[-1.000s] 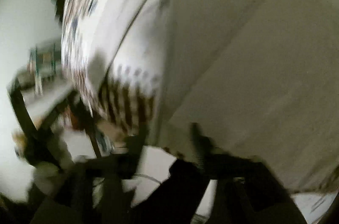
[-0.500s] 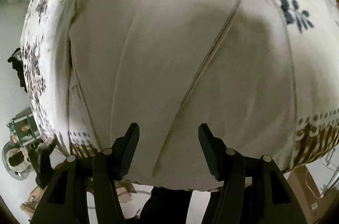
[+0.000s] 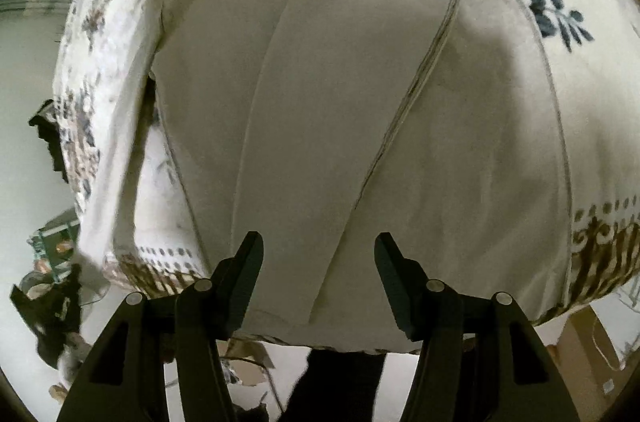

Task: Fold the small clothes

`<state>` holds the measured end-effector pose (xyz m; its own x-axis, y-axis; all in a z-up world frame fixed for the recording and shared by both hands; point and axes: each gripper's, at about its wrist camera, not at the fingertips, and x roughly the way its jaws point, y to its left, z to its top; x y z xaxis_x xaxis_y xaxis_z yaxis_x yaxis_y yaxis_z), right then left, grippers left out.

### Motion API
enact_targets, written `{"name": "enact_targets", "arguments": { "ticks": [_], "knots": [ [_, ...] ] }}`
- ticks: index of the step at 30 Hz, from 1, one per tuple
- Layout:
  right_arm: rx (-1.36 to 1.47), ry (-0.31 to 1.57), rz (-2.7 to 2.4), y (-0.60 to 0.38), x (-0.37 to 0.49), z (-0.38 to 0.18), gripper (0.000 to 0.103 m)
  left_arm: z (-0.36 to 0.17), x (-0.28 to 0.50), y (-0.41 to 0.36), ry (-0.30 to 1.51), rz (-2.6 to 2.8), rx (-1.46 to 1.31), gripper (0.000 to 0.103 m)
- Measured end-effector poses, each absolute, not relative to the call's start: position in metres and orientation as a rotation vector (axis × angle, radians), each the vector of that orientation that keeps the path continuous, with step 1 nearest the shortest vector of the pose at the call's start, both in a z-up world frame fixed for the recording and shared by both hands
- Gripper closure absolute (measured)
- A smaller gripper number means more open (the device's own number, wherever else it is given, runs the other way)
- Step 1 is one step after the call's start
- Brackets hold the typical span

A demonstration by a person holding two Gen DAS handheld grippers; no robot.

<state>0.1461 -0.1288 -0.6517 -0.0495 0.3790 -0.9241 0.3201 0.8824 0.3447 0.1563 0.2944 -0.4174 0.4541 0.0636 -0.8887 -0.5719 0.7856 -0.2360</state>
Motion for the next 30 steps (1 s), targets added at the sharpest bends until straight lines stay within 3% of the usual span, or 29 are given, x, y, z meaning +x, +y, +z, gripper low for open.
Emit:
{"name": "enact_targets", "arguments": {
  "ticks": [8,10,13,22,30],
  "knots": [
    [0.521,1.604,0.034,-0.184,0.148,-0.622,0.041,-0.345,0.204,0.252,0.875,0.366,-0.428,0.098],
    [0.524,1.591,0.025,-0.202,0.143,-0.619,0.031,-0.329,0.212,0.203,0.865,0.264,-0.351,0.098],
    [0.551,1.570,-0.002,-0.234,0.134,-0.608,0.030,-0.323,0.212,0.119,0.899,0.074,-0.276,0.098],
    [0.622,1.601,-0.143,-0.327,0.088,-0.585,0.030,-0.410,0.146,-0.146,1.172,-0.491,0.000,0.097],
    [0.635,1.629,-0.190,-0.389,0.046,-0.595,0.030,-0.480,0.096,-0.191,1.362,-0.512,0.117,0.092]
  ]
}}
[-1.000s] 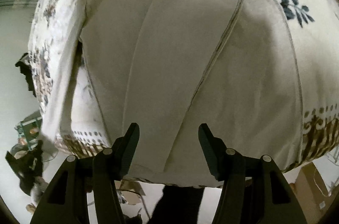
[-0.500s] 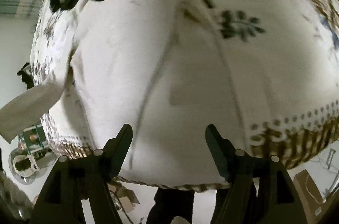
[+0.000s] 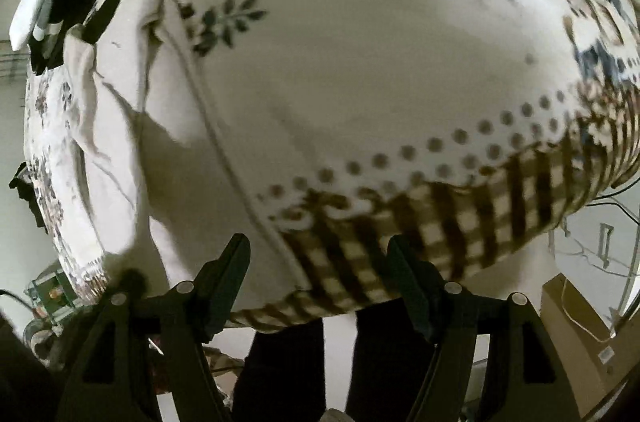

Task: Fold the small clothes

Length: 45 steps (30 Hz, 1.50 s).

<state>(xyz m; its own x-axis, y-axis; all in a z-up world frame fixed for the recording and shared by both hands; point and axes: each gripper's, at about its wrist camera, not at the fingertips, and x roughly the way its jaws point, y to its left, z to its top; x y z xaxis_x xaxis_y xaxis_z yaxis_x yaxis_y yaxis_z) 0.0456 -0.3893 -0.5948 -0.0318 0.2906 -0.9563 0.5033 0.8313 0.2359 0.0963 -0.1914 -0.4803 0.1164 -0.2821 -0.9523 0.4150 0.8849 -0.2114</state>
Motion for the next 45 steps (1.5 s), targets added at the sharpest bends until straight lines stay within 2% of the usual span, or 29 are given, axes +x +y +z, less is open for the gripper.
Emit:
{"name": "enact_targets", "arguments": {
  "ticks": [2,3,4,5,6,7,15,17,18,20,26,30,34,39,40,41,42,43,44,45],
  "knots": [
    [0.639,1.624,-0.166,-0.401,0.038,-0.593,0.030,-0.490,0.096,-0.184,1.400,-0.457,0.143,0.075],
    [0.641,1.622,-0.150,-0.404,0.036,-0.593,0.030,-0.491,0.096,-0.178,1.399,-0.444,0.132,0.071],
    [0.648,1.620,-0.138,-0.404,0.035,-0.592,0.030,-0.490,0.096,-0.167,1.395,-0.414,0.127,0.052],
    [0.662,1.613,-0.125,-0.403,0.036,-0.591,0.030,-0.487,0.098,-0.161,1.394,-0.395,0.125,0.025],
    [0.681,1.602,-0.106,-0.401,0.035,-0.588,0.030,-0.486,0.099,-0.149,1.390,-0.370,0.118,0.014],
    [0.705,1.590,-0.071,-0.398,0.036,-0.587,0.030,-0.483,0.102,-0.134,1.377,-0.328,0.105,0.010],
    [0.767,1.568,0.091,-0.354,0.060,-0.607,0.031,-0.475,0.145,-0.044,1.339,-0.067,0.092,0.010],
    [0.700,1.603,0.064,-0.341,0.064,-0.618,0.031,-0.475,0.152,-0.035,1.330,-0.037,0.100,0.010],
    [0.654,1.631,0.040,-0.337,0.063,-0.625,0.033,-0.478,0.160,-0.033,1.326,-0.020,0.112,0.010],
    [0.591,1.753,-0.076,-0.341,0.044,-0.645,0.048,-0.482,0.174,-0.031,1.321,-0.005,0.117,0.010],
    [0.730,1.858,-0.271,-0.387,-0.018,-0.648,0.048,-0.483,0.238,-0.028,1.289,-0.015,0.104,0.010],
    [0.744,1.752,-0.307,-0.402,0.012,-0.618,0.047,-0.481,0.302,-0.039,1.230,-0.044,0.086,0.010],
    [0.785,1.563,-0.269,-0.411,0.102,-0.588,0.041,-0.496,0.370,-0.062,1.196,-0.084,0.114,0.010],
    [0.761,1.419,-0.246,-0.424,0.218,-0.582,0.041,-0.532,0.433,-0.097,1.187,-0.116,0.277,0.010],
    [0.764,1.398,-0.235,-0.429,0.246,-0.583,0.041,-0.536,0.440,-0.099,1.190,-0.114,0.295,0.011],
    [0.767,1.384,-0.219,-0.433,0.265,-0.583,0.041,-0.541,0.447,-0.097,1.199,-0.125,0.293,0.017],
    [0.767,1.377,-0.203,-0.433,0.280,-0.584,0.041,-0.544,0.451,-0.093,1.209,-0.154,0.260,0.029],
    [0.761,1.370,-0.184,-0.429,0.301,-0.583,0.041,-0.547,0.454,-0.087,1.226,-0.187,0.215,0.071],
    [0.748,1.364,-0.177,-0.428,0.313,-0.583,0.041,-0.551,0.459,-0.079,1.259,-0.226,0.151,0.097],
    [0.733,1.362,-0.169,-0.426,0.328,-0.585,0.041,-0.553,0.460,-0.072,1.268,-0.241,0.117,0.097]
  ]
}}
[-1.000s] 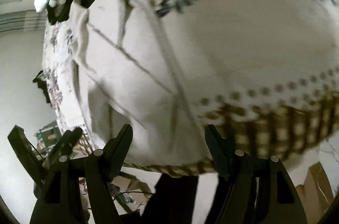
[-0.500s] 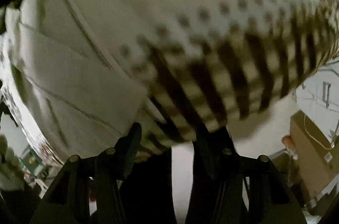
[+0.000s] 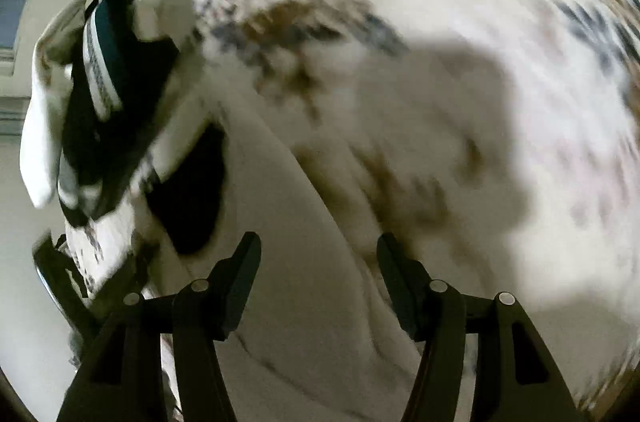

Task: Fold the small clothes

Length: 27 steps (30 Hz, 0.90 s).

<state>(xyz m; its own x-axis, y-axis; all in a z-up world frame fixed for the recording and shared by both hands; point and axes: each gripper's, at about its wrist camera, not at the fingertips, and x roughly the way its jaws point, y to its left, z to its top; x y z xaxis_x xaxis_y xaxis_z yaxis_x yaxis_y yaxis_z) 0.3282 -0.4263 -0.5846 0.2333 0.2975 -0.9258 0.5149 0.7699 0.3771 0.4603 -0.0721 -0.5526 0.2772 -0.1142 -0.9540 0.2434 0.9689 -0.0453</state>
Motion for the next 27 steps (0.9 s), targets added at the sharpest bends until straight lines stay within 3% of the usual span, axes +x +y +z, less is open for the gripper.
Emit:
{"name": "enact_targets", "arguments": {
  "ticks": [3,4,5,6,9,12,13,14,15,16,17,19,27],
  "knots": [
    [0.696,1.382,-0.132,-0.416,0.367,-0.593,0.043,-0.549,0.461,-0.052,1.226,-0.270,0.063,0.098],
    [0.689,1.386,-0.108,-0.414,0.377,-0.596,0.060,-0.549,0.460,-0.048,1.225,-0.278,0.050,0.098],
    [0.661,1.393,-0.105,-0.405,0.390,-0.599,0.093,-0.549,0.459,-0.044,1.222,-0.278,0.047,0.098],
    [0.635,1.391,-0.116,-0.402,0.398,-0.600,0.095,-0.549,0.459,-0.041,1.219,-0.283,0.043,0.098],
    [0.545,1.357,-0.164,-0.398,0.410,-0.600,0.095,-0.554,0.460,-0.032,1.229,-0.283,0.030,0.097],
    [0.512,1.447,-0.179,-0.392,0.421,-0.622,0.094,-0.556,0.461,-0.027,1.261,-0.293,-0.010,0.094],
    [0.508,1.465,-0.172,-0.391,0.423,-0.624,0.090,-0.552,0.459,-0.026,1.263,-0.306,-0.014,0.094],
    [0.530,1.474,-0.158,-0.392,0.422,-0.623,0.080,-0.545,0.458,-0.029,1.266,-0.325,-0.021,0.092],
    [0.576,1.479,-0.131,-0.394,0.419,-0.619,0.073,-0.537,0.453,-0.028,1.265,-0.333,-0.023,0.088],
    [0.630,1.466,-0.103,-0.399,0.409,-0.610,0.060,-0.529,0.445,-0.023,1.261,-0.341,-0.031,0.076],
    [0.658,1.455,-0.082,-0.402,0.400,-0.602,0.056,-0.522,0.439,-0.020,1.257,-0.358,-0.050,0.059],
    [0.698,1.449,-0.045,-0.408,0.374,-0.583,0.055,-0.502,0.417,-0.006,1.239,-0.385,-0.111,0.048],
    [0.816,1.587,0.030,-0.422,0.201,-0.562,0.055,-0.454,0.277,0.051,1.311,-0.357,-0.213,0.048]
  ]
}}
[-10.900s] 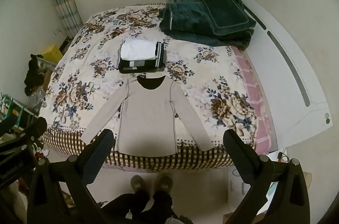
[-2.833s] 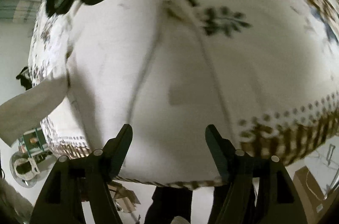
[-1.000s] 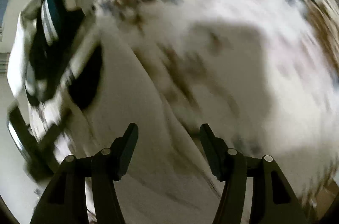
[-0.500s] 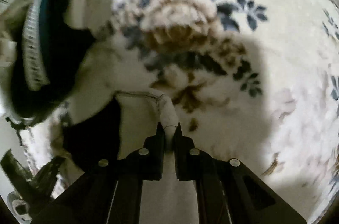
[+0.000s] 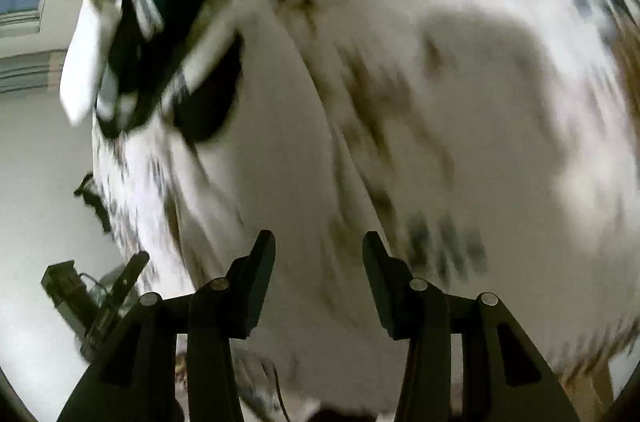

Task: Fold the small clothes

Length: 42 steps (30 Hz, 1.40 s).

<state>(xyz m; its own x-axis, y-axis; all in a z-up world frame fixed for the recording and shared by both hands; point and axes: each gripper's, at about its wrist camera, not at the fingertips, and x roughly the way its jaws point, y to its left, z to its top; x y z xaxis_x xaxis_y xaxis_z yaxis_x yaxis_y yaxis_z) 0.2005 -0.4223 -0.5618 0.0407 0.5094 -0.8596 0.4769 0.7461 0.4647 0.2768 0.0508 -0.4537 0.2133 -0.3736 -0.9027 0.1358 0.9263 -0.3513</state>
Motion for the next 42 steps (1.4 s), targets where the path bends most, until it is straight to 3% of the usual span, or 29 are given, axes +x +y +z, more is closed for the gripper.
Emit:
{"name": "enact_targets", "arguments": {
  "ticks": [7,12,16,18,19,20,24,32,38,39,41,42],
  "knots": [
    [0.857,1.809,-0.007,-0.429,0.043,-0.609,0.055,-0.498,0.152,0.085,1.537,-0.223,-0.256,0.048],
    [0.921,1.812,0.029,-0.426,0.002,-0.636,0.055,-0.543,0.101,0.101,1.665,-0.186,-0.306,0.048],
    [0.964,1.781,0.056,-0.422,-0.003,-0.646,0.055,-0.548,0.094,0.098,1.644,-0.212,-0.346,0.051],
    [0.994,1.760,0.066,-0.413,0.001,-0.651,0.066,-0.544,0.093,0.095,1.622,-0.222,-0.345,0.078],
    [1.001,1.748,0.056,-0.407,0.004,-0.652,0.092,-0.542,0.093,0.093,1.623,-0.215,-0.337,0.099],
    [1.002,1.735,0.043,-0.402,0.005,-0.651,0.099,-0.539,0.093,0.092,1.619,-0.212,-0.346,0.099],
    [1.042,1.678,0.035,-0.392,0.007,-0.631,0.100,-0.519,0.098,0.099,1.623,-0.206,-0.468,0.100],
    [1.035,1.548,0.054,-0.404,0.078,-0.581,0.100,-0.463,0.176,0.103,1.468,-0.238,-0.596,0.100],
    [1.045,1.375,0.032,-0.436,0.178,-0.571,0.099,-0.481,0.274,0.096,1.350,-0.225,-0.623,0.096],
    [1.053,1.374,0.031,-0.441,0.191,-0.574,0.098,-0.490,0.281,0.096,1.352,-0.215,-0.625,0.092],
    [1.049,1.372,0.008,-0.448,0.208,-0.574,0.080,-0.489,0.291,0.099,1.333,-0.190,-0.613,0.060],
    [1.038,1.362,0.004,-0.451,0.210,-0.573,0.071,-0.486,0.291,0.104,1.300,-0.194,-0.626,0.052]
  ]
}}
